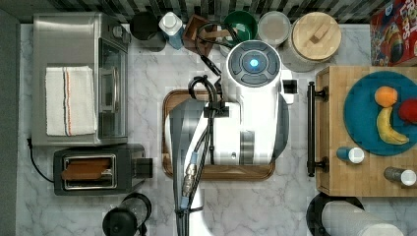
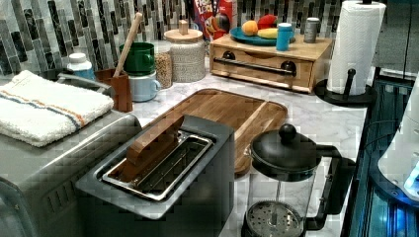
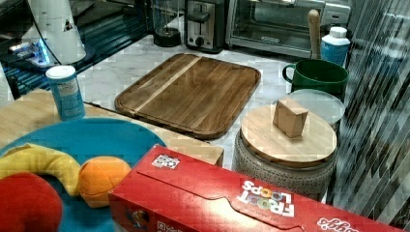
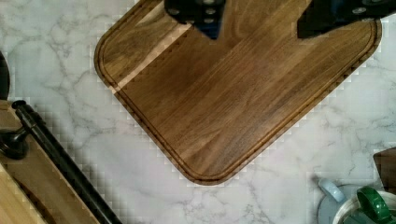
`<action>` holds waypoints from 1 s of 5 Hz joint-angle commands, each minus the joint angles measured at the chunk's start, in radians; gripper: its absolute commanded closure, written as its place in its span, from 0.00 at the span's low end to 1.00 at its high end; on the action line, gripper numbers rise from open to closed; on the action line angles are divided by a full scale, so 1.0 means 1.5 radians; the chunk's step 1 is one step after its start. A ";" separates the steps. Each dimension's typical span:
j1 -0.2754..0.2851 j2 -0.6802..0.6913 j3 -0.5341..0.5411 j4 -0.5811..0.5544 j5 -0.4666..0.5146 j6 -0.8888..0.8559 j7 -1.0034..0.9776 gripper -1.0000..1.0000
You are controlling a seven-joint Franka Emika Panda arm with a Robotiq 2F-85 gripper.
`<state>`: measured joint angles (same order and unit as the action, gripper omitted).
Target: Open the drawer.
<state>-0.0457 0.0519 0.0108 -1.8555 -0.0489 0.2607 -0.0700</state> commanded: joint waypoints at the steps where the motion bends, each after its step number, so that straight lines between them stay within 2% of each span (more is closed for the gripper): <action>1: 0.000 0.000 0.002 0.000 -0.003 0.001 -0.001 0.00; 3: -0.016 -0.033 -0.009 -0.089 0.016 0.077 -0.103 0.00; 5: -0.027 -0.029 -0.040 -0.098 -0.028 0.066 -0.313 0.00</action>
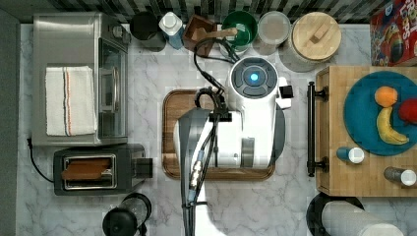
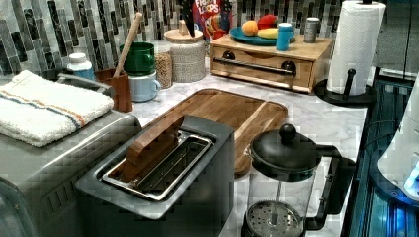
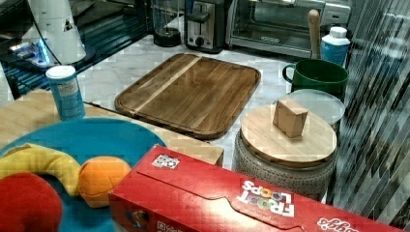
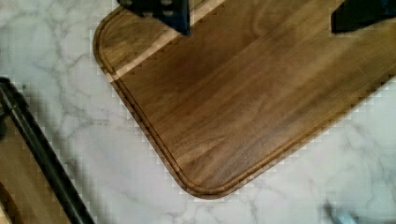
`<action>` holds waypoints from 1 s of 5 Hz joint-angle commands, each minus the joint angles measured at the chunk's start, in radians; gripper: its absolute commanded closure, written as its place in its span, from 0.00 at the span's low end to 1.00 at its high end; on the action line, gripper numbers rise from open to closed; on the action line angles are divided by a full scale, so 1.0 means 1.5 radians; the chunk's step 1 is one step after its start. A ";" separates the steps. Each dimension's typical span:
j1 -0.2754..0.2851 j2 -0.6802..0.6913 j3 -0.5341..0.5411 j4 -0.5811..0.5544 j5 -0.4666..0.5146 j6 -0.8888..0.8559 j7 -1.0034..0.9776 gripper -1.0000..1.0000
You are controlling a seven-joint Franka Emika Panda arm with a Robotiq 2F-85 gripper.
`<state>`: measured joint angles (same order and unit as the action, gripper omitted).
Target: Open the drawer.
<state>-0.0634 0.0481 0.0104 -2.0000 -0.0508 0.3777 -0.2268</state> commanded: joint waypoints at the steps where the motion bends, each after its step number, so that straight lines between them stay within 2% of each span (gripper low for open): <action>1: -0.030 -0.036 -0.048 -0.029 -0.061 0.028 -0.313 0.00; 4: -0.091 -0.016 -0.070 -0.081 -0.068 0.182 -0.542 0.00; 5: -0.114 0.013 -0.068 -0.072 -0.074 0.212 -0.588 0.00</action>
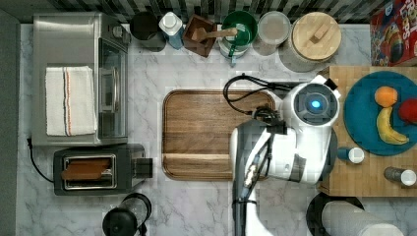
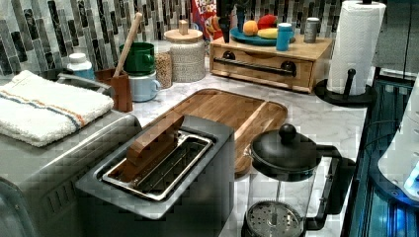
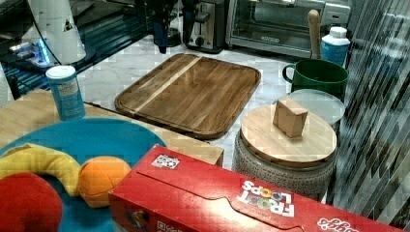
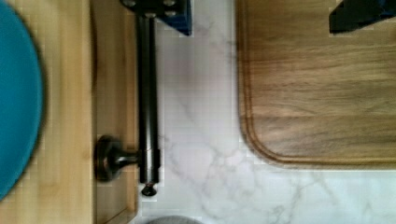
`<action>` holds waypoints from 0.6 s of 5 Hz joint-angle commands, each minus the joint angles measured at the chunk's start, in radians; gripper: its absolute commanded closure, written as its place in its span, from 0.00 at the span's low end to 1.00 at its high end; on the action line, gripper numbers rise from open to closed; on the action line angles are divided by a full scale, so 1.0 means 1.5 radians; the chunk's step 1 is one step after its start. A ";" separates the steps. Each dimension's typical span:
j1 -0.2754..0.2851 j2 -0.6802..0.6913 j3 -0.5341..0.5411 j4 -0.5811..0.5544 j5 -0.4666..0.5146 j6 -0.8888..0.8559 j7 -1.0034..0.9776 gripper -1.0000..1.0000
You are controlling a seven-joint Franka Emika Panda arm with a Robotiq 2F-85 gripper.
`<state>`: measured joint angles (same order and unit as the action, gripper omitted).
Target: Open the drawer.
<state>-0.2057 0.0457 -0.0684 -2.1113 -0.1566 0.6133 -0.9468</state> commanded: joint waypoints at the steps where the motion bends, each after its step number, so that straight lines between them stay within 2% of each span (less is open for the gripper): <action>1: -0.031 0.037 -0.017 -0.002 -0.011 0.103 -0.129 0.00; 3: -0.054 0.072 -0.018 -0.004 -0.018 0.149 -0.149 0.00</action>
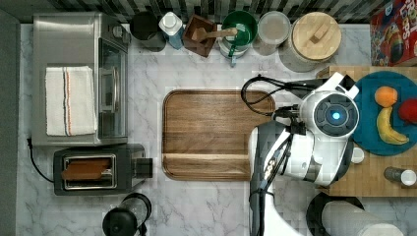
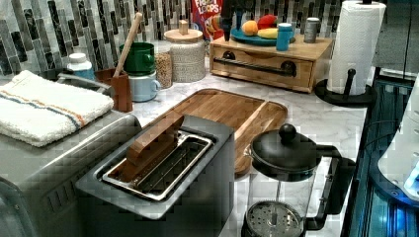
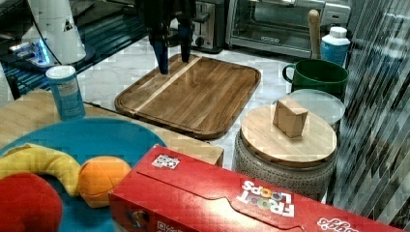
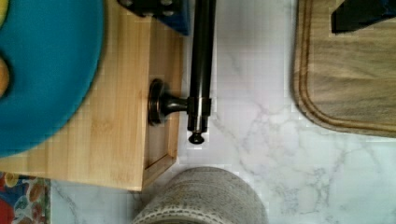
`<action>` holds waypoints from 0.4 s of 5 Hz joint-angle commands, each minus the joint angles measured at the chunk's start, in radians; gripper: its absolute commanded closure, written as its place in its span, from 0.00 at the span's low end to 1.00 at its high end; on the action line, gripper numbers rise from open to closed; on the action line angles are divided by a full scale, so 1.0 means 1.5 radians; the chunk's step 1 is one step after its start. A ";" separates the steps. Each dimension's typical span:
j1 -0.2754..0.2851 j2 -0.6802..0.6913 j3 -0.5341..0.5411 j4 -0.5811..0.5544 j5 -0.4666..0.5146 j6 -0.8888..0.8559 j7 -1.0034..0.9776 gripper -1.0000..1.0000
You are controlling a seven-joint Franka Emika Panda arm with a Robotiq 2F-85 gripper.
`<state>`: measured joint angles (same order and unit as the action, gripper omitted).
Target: Open the drawer.
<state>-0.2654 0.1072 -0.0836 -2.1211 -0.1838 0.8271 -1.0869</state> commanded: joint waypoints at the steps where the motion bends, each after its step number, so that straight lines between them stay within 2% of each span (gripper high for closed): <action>1: -0.021 0.037 -0.019 -0.016 -0.005 0.051 -0.066 0.00; 2: -0.033 0.040 -0.024 -0.030 -0.012 0.084 -0.074 0.00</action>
<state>-0.3000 0.1957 -0.0964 -2.1719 -0.1766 0.9370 -1.1504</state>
